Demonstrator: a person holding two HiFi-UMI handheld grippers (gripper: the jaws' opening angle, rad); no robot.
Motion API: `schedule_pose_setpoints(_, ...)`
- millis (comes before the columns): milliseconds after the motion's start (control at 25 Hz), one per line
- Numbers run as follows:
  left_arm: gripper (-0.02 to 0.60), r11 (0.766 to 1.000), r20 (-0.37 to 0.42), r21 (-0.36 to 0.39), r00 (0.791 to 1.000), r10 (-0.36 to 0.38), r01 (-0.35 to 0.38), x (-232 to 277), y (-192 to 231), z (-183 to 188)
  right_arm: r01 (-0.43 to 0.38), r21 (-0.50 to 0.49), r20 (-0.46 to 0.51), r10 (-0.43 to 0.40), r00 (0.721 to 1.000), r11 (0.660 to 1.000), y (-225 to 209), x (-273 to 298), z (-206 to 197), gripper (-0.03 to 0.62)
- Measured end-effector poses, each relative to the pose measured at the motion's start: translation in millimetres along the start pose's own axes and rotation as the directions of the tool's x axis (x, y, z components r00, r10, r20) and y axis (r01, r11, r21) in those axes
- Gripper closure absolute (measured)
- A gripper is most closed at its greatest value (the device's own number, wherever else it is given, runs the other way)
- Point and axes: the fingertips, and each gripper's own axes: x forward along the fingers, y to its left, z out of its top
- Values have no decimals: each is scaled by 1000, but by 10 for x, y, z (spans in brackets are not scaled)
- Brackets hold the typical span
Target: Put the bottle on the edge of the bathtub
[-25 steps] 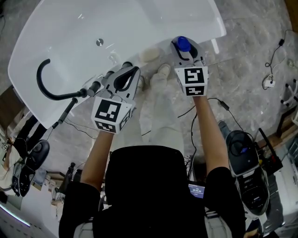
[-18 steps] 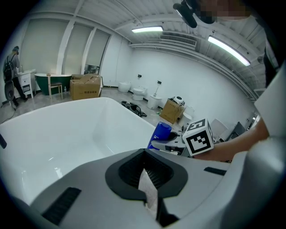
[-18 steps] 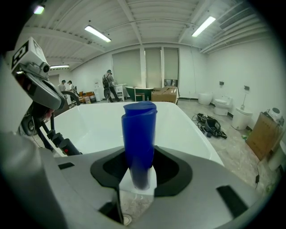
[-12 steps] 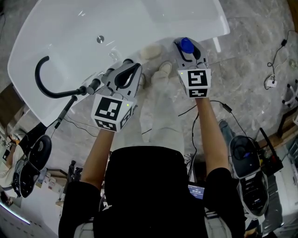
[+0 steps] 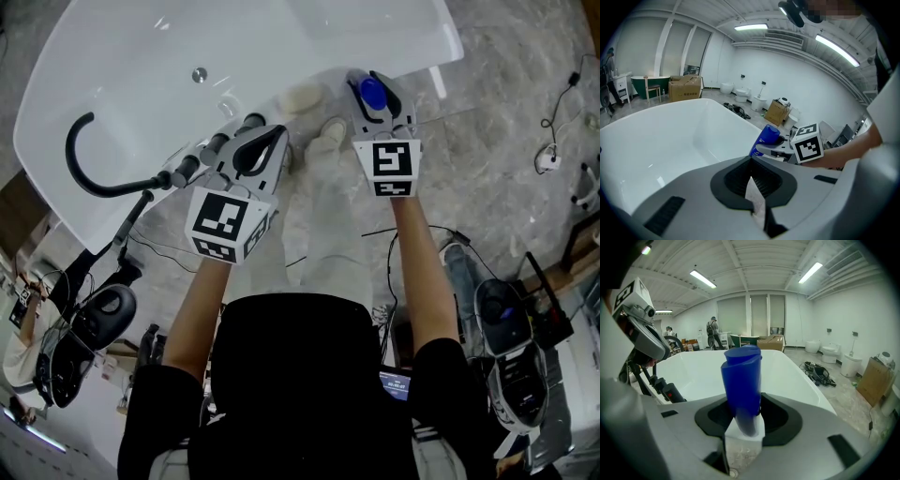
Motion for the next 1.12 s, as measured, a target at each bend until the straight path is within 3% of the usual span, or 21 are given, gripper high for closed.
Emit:
schedule_pose_setpoints(240,568,1000,-7,3,1000,-7,7,-109,76,-134,0,1,-7,0,1000,1000,188,32,-23,431)
schedule_pose_setpoints(1120,568,997,-52,55,997,-51,54,261,-251,103,-26,99,-43,30,999,995,-210,-93,-136,379)
